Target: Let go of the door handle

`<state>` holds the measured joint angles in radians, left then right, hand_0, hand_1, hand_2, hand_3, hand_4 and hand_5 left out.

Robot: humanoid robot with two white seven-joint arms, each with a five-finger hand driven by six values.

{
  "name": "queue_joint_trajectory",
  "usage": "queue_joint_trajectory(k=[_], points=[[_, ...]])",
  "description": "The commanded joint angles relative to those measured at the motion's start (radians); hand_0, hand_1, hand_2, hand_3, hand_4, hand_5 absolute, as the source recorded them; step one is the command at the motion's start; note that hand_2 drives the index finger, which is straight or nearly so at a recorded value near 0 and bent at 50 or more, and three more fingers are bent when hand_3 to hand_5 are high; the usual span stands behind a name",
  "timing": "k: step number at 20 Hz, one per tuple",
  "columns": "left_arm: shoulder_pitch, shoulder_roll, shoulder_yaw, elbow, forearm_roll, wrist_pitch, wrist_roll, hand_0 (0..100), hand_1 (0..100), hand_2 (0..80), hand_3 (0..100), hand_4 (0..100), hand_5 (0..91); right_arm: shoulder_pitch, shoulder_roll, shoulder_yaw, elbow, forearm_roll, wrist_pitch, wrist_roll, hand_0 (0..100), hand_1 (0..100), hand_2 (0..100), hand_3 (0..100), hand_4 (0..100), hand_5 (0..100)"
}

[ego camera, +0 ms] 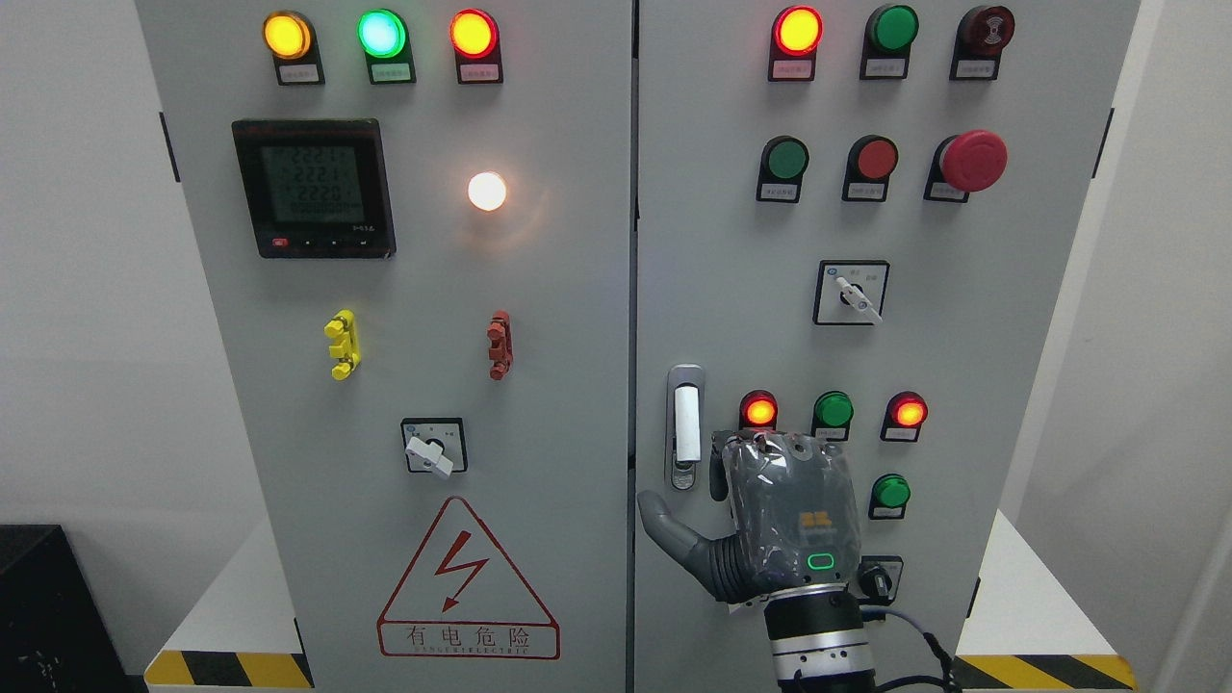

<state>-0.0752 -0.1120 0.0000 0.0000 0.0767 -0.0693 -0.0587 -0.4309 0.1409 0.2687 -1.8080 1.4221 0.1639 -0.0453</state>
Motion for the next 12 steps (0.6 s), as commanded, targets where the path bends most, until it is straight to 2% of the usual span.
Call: queue_joint_trajectory(k=[1,6,9,12], points=[[0.000,0.000,-0.021,-0.020,0.000,0.000,0.000,0,0,2.3,9,1,0.0,-0.040,0.000,-0.023,0.068,-0.003,0.000,-0.005,4,36,83,100,100,94],[0.000,0.000,-0.021,-0.020,0.000,0.000,0.000,0,0,2.3,9,1,0.0,-0.042,0.000,-0.043,0.085,-0.005,0.003,-0.010,5,36,83,100,100,94],[0.000,0.000,-0.021,-0.020,0.000,0.000,0.000,0,0,2.2,9,1,0.0,-0.048,0.000,-0.046,0.095,-0.006,0.003,-0.044,8,37,83,100,100,94],[0.000,0.000,-0.021,-0.020,0.000,0.000,0.000,0,0,2.2,9,1,0.0,-0.048,0.000,-0.046,0.095,-0.006,0.003,-0.044,10,37,83,100,100,94]])
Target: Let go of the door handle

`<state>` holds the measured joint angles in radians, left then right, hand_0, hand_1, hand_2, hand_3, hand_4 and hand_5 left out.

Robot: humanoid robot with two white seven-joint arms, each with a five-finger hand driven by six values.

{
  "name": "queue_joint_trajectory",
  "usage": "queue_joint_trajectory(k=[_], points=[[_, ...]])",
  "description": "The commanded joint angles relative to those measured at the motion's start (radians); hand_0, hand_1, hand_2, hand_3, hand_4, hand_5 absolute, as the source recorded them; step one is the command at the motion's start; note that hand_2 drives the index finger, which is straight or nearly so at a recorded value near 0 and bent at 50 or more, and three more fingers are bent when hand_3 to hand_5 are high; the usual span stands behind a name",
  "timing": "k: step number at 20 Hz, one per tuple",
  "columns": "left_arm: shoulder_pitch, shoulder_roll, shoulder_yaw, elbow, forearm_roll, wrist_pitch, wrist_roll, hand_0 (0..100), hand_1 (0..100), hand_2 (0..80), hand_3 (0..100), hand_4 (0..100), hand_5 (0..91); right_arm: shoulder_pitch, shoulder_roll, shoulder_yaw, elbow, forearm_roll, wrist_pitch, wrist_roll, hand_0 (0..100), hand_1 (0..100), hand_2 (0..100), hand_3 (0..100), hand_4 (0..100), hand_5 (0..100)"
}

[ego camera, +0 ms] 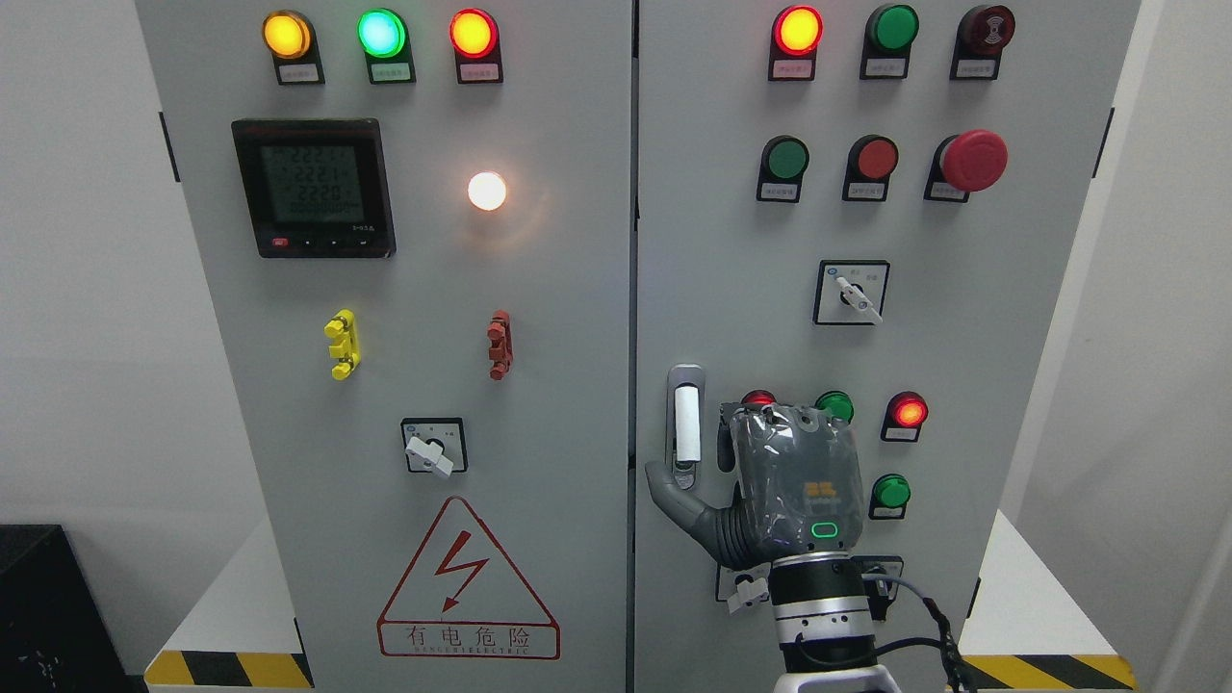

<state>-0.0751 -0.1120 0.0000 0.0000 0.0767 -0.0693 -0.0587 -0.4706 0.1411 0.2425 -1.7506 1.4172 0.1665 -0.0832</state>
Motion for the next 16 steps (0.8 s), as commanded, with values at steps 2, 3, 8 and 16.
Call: queue_joint_trajectory(k=[2,3,8,16], points=[[0.000,0.000,-0.021,-0.020,0.000,0.000,0.000,0,0,2.2,9,1,0.0,-0.006,0.000,-0.020,0.039,-0.001,0.002,-0.004,12,37,83,100,100,94],[0.000,0.000,-0.021,-0.020,0.000,0.000,0.000,0,0,2.2,9,1,0.0,-0.006,0.000,-0.020,0.037,-0.001,0.007,-0.004,12,37,83,100,100,94],[0.000,0.000,-0.021,-0.020,0.000,0.000,0.000,0,0,2.4,9,1,0.0,-0.006,0.000,-0.022,0.037,-0.001,0.013,-0.004,17,37,83,100,100,94],[0.000,0.000,-0.021,-0.020,0.000,0.000,0.000,0,0,2.3,9,1,0.0,-0.005,0.000,-0.034,0.033,-0.003,0.013,-0.006,29,35,83,100,100,94]])
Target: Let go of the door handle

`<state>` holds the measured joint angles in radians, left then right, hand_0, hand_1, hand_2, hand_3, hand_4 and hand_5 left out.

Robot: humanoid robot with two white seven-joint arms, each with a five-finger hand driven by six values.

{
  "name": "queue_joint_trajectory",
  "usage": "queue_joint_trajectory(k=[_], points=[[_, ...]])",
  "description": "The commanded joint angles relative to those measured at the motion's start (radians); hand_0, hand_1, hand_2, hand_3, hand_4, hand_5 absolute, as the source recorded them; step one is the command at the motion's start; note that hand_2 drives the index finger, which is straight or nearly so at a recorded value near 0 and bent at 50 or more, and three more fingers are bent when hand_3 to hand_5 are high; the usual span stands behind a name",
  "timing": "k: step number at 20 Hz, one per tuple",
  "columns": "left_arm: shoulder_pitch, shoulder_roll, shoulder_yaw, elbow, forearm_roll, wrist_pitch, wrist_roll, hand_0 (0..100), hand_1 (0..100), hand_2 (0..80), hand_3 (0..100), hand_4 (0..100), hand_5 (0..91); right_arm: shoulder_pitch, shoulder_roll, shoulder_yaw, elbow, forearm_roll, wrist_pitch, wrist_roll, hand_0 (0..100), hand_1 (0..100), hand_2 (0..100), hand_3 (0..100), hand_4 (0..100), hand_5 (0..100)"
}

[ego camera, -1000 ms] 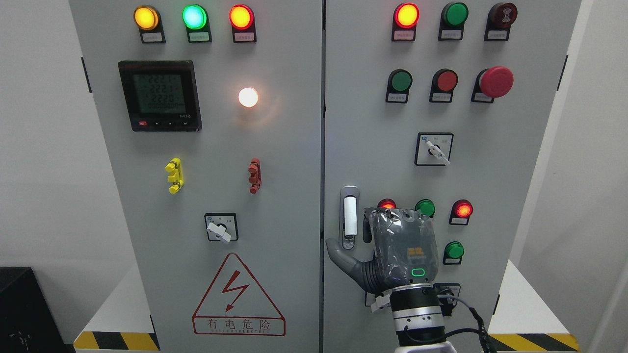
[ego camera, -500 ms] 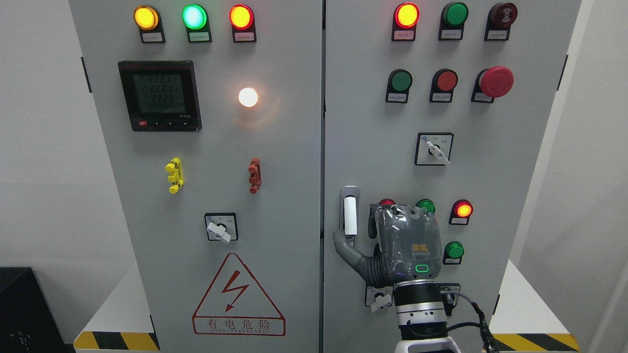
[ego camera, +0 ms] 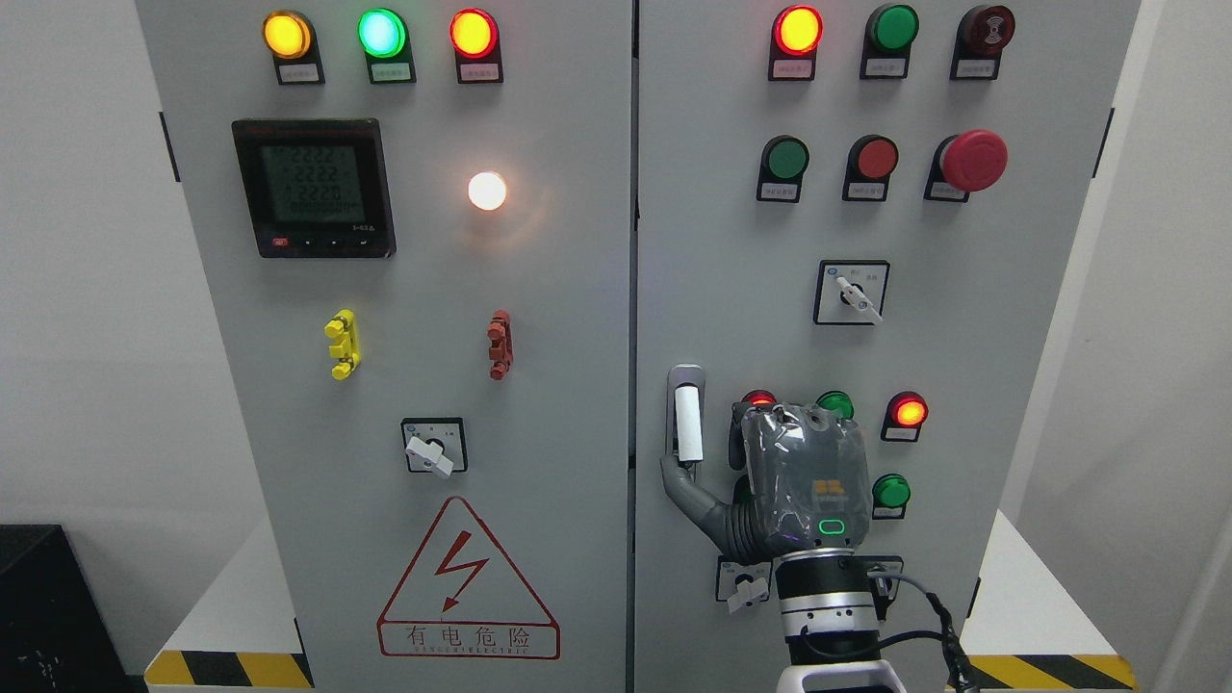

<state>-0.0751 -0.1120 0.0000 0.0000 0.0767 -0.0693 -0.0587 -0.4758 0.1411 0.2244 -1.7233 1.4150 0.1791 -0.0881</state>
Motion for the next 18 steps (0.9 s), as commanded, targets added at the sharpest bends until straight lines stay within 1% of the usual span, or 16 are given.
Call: queue_joint_trajectory(k=[1,4,11,14,18], points=[[0.000,0.000,-0.021,-0.020,0.000,0.000,0.000,0,0,2.3,9,1,0.0,0.002,0.000,-0.017,0.004,-0.001,0.000,-0.002,31,34,83,100,100,94],[0.000,0.000,-0.021,-0.020,0.000,0.000,0.000,0,0,2.2,9,1,0.0,0.003,0.002,-0.017,0.001,-0.001,0.000,-0.002,33,34,83,100,100,94],[0.000,0.000,-0.021,-0.020,0.000,0.000,0.000,0,0,2.2,9,1,0.0,0.009,0.002,-0.017,-0.015,-0.001,0.000,-0.005,34,34,84,100,100,94],[0.000,0.000,-0.021,-0.020,0.000,0.000,0.000,0,0,2.2,9,1,0.0,0.017,0.002,-0.017,-0.018,-0.001,-0.001,-0.018,34,33,84,100,100,94],[0.000,0.000,-0.021,-0.020,0.000,0.000,0.000,0,0,2.2,9,1,0.0,0.032,0.002,-0.017,-0.033,-0.001,-0.001,-0.019,34,33,84,100,100,94]])
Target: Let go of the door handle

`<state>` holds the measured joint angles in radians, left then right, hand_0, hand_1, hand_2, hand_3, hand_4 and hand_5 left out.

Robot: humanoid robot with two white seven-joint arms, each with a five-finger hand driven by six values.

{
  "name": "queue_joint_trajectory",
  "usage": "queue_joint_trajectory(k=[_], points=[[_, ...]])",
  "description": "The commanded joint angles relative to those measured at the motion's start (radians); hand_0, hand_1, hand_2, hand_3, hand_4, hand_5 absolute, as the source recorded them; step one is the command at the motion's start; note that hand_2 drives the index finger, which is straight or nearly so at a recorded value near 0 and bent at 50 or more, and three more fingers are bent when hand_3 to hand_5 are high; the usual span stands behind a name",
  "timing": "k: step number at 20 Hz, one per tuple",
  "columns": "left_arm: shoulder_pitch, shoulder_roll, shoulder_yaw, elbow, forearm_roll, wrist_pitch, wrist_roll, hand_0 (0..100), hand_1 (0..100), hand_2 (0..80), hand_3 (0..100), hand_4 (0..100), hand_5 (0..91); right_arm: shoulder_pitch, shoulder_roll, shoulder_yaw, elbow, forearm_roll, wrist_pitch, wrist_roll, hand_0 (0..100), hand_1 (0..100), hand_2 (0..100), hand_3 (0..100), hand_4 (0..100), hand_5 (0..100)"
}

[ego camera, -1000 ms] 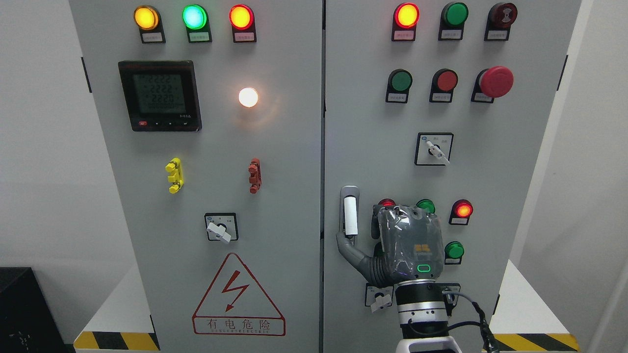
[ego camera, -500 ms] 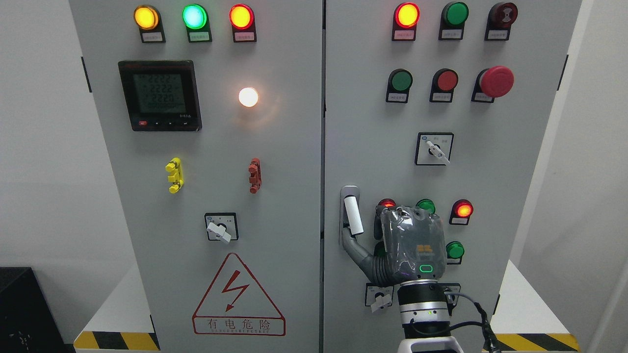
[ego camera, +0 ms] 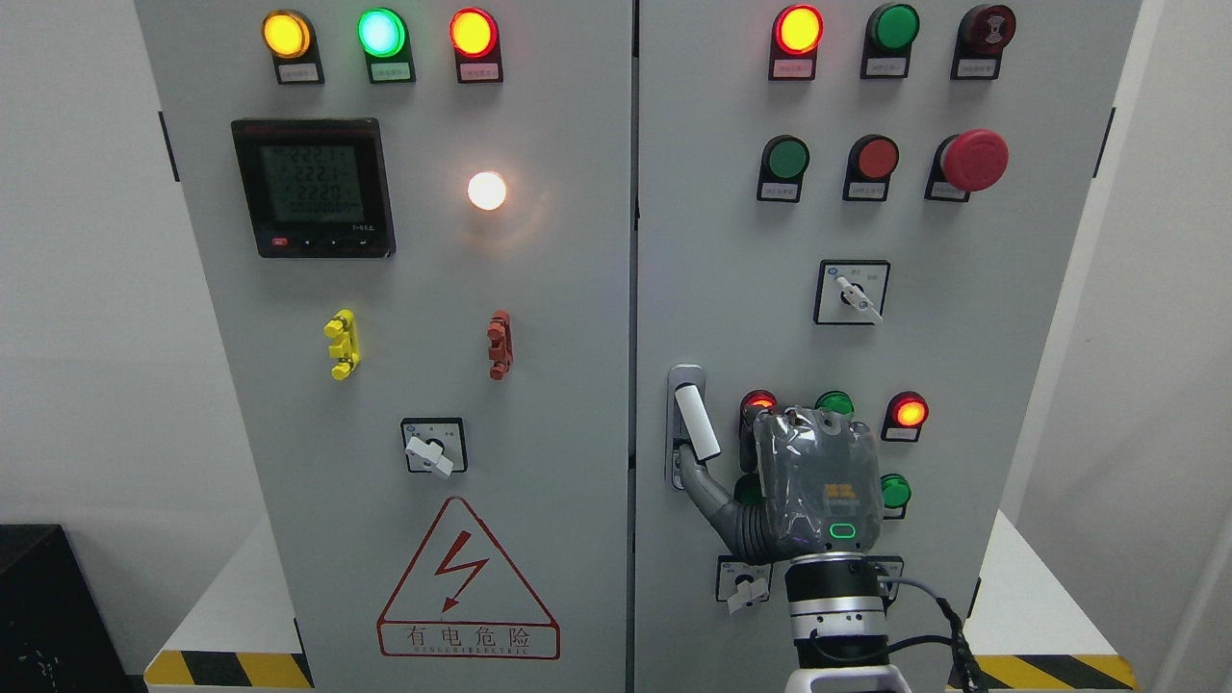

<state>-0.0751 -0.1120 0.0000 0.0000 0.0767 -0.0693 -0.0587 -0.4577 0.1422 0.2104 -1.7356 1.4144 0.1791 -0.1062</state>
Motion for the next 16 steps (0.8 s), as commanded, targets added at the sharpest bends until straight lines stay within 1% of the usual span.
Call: queue_joint_trajectory(k=[1,13,15,16], points=[[0.000,0.000,-0.021,-0.020,0.000,0.000,0.000,0,0,2.2,9,1,0.0,0.016,0.000,-0.003,-0.021,0.000,-0.001,-0.001,34,32,84,100,100,94],[0.000,0.000,-0.021,-0.020,0.000,0.000,0.000,0,0,2.2,9,1,0.0,0.017,0.000,-0.005,-0.036,0.000,-0.001,-0.001,35,31,84,100,100,94],[0.000,0.000,-0.021,-0.020,0.000,0.000,0.000,0,0,2.2,9,1,0.0,0.017,0.000,-0.023,-0.036,0.000,-0.003,-0.001,35,32,84,100,100,94],[0.000,0.000,-0.021,-0.020,0.000,0.000,0.000,0,0,2.2,9,1,0.0,0.017,0.000,-0.023,-0.036,0.000,-0.003,-0.001,35,32,84,100,100,94]])
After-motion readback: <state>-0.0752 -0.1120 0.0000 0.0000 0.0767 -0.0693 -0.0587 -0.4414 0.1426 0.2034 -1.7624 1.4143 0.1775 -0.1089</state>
